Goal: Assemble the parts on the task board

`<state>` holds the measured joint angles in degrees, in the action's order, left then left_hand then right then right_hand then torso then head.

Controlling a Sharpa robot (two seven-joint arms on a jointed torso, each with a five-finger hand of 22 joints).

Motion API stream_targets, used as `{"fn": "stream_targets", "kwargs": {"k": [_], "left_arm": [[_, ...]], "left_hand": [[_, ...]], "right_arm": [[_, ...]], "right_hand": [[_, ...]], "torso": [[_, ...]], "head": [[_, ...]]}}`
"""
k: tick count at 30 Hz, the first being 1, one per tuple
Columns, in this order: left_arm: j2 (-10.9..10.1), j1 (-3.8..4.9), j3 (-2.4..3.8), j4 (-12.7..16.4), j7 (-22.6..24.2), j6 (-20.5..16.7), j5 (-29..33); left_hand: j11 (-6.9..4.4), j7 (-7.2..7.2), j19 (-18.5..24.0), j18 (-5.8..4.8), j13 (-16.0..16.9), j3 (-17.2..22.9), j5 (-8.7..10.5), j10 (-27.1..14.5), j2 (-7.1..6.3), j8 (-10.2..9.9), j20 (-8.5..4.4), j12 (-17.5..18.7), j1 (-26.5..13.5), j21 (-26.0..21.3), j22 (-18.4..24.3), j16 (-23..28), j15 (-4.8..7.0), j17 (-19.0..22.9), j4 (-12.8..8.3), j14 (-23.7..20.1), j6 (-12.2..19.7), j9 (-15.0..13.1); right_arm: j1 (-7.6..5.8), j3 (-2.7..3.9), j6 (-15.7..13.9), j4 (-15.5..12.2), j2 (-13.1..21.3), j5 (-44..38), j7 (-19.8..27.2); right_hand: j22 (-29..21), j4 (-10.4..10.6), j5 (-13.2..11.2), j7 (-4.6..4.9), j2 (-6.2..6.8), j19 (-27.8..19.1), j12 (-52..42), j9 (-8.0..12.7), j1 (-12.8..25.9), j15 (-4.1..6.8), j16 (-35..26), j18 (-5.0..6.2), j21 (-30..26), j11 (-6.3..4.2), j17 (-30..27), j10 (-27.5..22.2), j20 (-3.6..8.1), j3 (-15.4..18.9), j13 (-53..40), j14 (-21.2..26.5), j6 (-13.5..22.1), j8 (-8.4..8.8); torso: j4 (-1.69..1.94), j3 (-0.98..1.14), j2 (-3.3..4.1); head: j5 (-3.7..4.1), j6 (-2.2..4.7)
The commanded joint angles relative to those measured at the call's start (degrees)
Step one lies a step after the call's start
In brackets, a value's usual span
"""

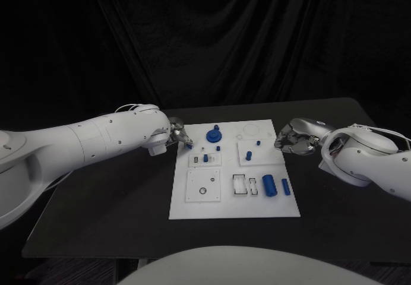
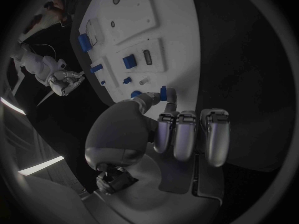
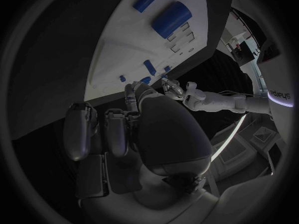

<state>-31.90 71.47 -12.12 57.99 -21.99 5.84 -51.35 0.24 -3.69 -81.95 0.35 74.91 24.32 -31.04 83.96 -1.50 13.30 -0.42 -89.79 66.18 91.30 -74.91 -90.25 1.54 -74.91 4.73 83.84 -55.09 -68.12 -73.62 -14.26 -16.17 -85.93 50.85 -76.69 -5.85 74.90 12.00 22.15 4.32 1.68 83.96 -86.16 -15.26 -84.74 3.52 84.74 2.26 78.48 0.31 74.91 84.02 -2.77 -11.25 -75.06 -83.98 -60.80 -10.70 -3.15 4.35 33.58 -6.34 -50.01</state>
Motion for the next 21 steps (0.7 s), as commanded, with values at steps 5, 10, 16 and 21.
{"fn": "stream_targets", "kwargs": {"k": [5, 10, 16, 21], "left_arm": [[-2.77, 0.45, 0.06, 5.93, 0.72, -2.69, -0.20], [-4.07, 0.55, 0.04, 8.62, 0.13, -2.46, -0.20], [-4.75, 0.56, 0.03, 9.91, -0.54, -1.39, -0.19], [-4.78, 0.52, 0.03, 10.21, -1.41, 0.18, 1.66]], "left_hand": [[-0.35, 0.35, -0.73, 0.46, 15.09, 0.82, -0.16, 6.04, -0.30, 0.05, -0.11, -0.21, -0.88, -0.18, -13.00, 0.25, 0.40, -15.09, -0.35, 6.16, -0.80, -0.19], [-0.37, 0.37, -0.53, 0.48, 15.09, 0.95, 0.16, 6.04, -0.26, -0.01, -0.16, -0.21, -1.25, -0.15, -12.94, 0.25, 0.43, -15.09, -0.19, 6.16, -0.85, -0.18], [-0.39, 0.38, -0.33, 0.50, 15.09, 1.09, 0.61, 6.04, -0.23, -0.12, -0.20, -0.21, -1.56, -0.12, -12.88, 0.25, 0.45, -15.09, -0.08, 6.16, -0.80, -0.17], [-0.43, 0.43, -0.42, 0.48, 15.09, 1.30, 2.03, 6.04, -0.13, -0.20, -0.28, -0.21, -2.08, -0.13, -12.90, 0.25, 0.49, -15.09, 0.05, 6.16, -0.93, -0.20]], "right_arm": [[0.19, 0.05, -1.47, 0.04, 0.23, 0.58, 0.63], [0.31, 0.04, -1.36, 0.03, 0.30, 0.84, 0.75], [0.55, 0.05, -1.36, 0.10, 0.30, 0.93, 0.84], [0.79, 0.05, -1.24, 0.13, 0.27, 0.96, 0.86]], "right_hand": [[10.97, -0.06, 0.28, 0.03, -0.34, 0.84, 0.29, -0.10, 0.15, 0.45, -0.26, 0.67, -0.31, -0.52, 6.05, 1.37, 0.40, -0.49, -7.86, -4.17, 0.21, 0.21], [10.96, -0.08, 0.29, 0.03, -0.26, 0.84, 0.30, -0.12, 0.17, 0.45, -0.25, 0.68, -0.32, -0.51, 6.06, 1.35, 0.40, -0.47, -7.83, -4.17, 0.18, 0.20], [10.96, -0.09, 0.31, 0.03, -0.24, 0.84, 0.30, -0.13, 0.18, 0.45, -0.28, 0.68, -0.33, -0.51, 6.01, 1.36, 0.40, -0.47, -7.83, -4.16, 0.18, 0.19], [10.96, -0.09, 0.31, 0.03, -0.24, 0.84, 0.30, -0.13, 0.18, 0.45, -0.28, 0.68, -0.33, -0.51, 6.01, 1.36, 0.40, -0.47, -7.83, -4.16, 0.18, 0.19]], "torso": [[0.09, -0.04, 0.05], [0.24, 0.01, -0.07], [0.29, 0.12, -0.10], [0.35, -0.04, 0.10]], "head": [[-0.22, 0.01], [-0.08, 0.01], [-0.31, 0.01], [-0.37, 0.01]]}}
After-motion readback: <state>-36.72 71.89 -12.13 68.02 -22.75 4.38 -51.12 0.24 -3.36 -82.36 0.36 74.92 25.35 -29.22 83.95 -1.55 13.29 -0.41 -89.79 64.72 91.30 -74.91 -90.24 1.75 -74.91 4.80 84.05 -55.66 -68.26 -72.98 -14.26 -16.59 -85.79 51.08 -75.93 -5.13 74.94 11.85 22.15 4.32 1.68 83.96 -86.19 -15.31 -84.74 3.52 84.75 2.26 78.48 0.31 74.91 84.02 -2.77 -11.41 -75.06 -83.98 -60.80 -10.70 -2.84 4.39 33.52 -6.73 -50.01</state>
